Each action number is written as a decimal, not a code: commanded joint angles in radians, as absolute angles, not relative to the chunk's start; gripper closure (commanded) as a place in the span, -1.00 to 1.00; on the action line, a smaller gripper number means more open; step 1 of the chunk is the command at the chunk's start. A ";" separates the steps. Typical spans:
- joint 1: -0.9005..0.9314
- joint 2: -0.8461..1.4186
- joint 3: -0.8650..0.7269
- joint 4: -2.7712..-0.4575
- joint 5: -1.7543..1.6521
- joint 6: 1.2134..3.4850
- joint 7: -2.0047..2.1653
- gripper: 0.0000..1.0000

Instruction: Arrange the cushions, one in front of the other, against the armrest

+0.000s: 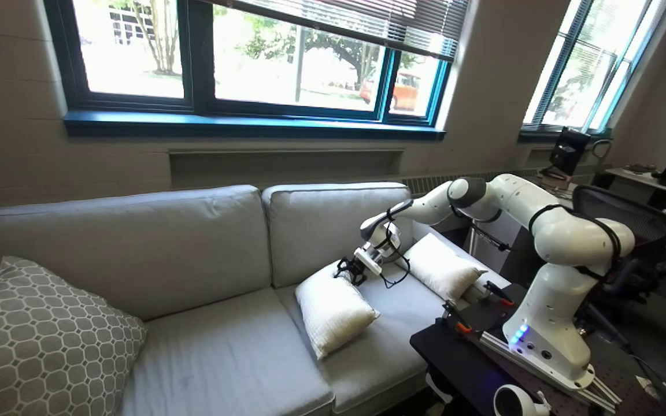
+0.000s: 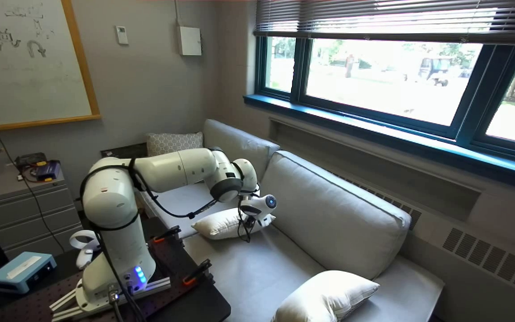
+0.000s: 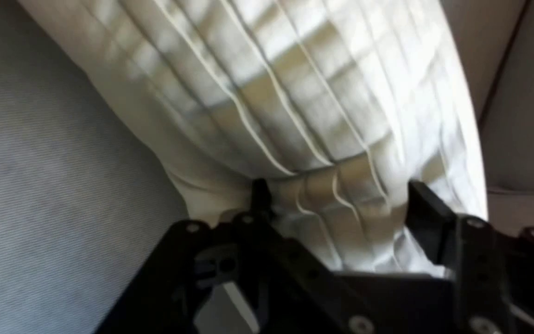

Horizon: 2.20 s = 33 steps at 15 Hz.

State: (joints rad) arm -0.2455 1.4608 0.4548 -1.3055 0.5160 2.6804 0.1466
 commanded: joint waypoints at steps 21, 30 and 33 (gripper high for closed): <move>-0.122 0.919 0.367 -1.827 0.587 3.017 0.099 0.94; -0.337 0.546 0.458 -2.257 0.588 3.061 0.035 0.94; -0.546 0.443 0.612 -2.343 0.639 3.052 -0.049 0.94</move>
State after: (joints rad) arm -0.3660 0.5893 0.4723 -2.2228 0.5789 3.0646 0.0343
